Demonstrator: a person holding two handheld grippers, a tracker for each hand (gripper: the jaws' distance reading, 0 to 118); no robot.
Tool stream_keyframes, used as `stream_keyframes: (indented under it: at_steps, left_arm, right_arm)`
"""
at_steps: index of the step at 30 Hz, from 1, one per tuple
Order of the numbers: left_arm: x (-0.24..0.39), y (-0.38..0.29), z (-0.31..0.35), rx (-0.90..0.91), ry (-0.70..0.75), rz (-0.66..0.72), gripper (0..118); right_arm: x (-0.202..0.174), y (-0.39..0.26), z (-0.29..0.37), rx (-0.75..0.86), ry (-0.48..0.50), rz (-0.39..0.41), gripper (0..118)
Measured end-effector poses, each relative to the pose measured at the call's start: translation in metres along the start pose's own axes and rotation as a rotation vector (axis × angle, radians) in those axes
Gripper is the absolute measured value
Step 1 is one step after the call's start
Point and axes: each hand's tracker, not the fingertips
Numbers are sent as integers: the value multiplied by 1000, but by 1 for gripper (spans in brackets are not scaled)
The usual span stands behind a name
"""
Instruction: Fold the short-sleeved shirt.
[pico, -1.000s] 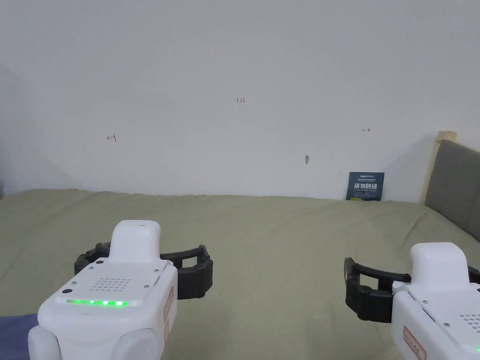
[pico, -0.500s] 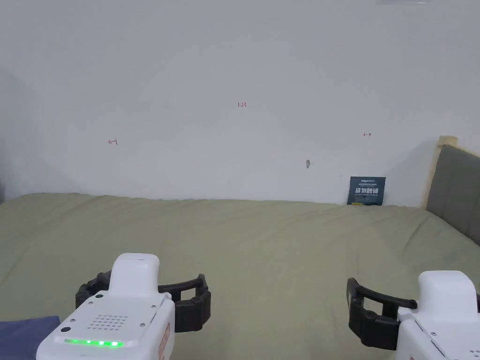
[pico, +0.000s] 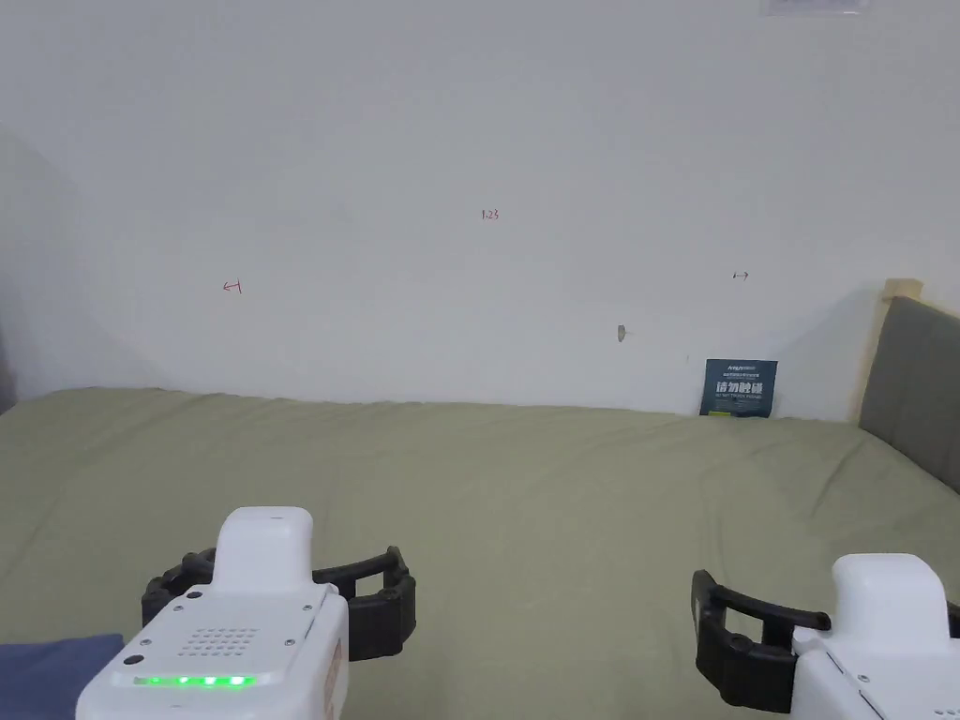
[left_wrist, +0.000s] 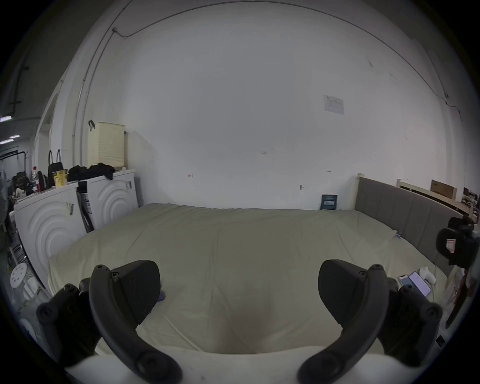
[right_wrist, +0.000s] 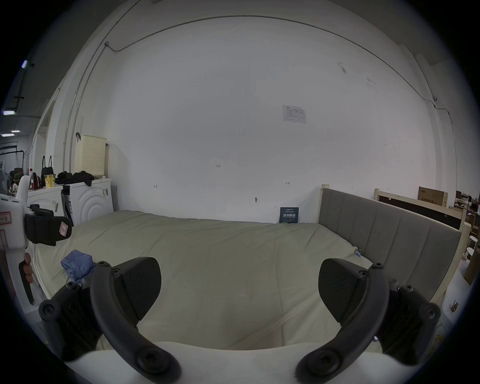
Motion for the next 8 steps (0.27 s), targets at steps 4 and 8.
stream_keyframes:
  at_steps: [4, 8]
  left_arm:
    - [-3, 11, 4, -86, -153, 14, 118]
    - [-13, 10, 1, -82, -199, 111, 118]
  right_arm:
    - [-4, 1, -1, -1, 1, 5, 118]
    - [-5, 2, -1, -5, 1, -2, 118]
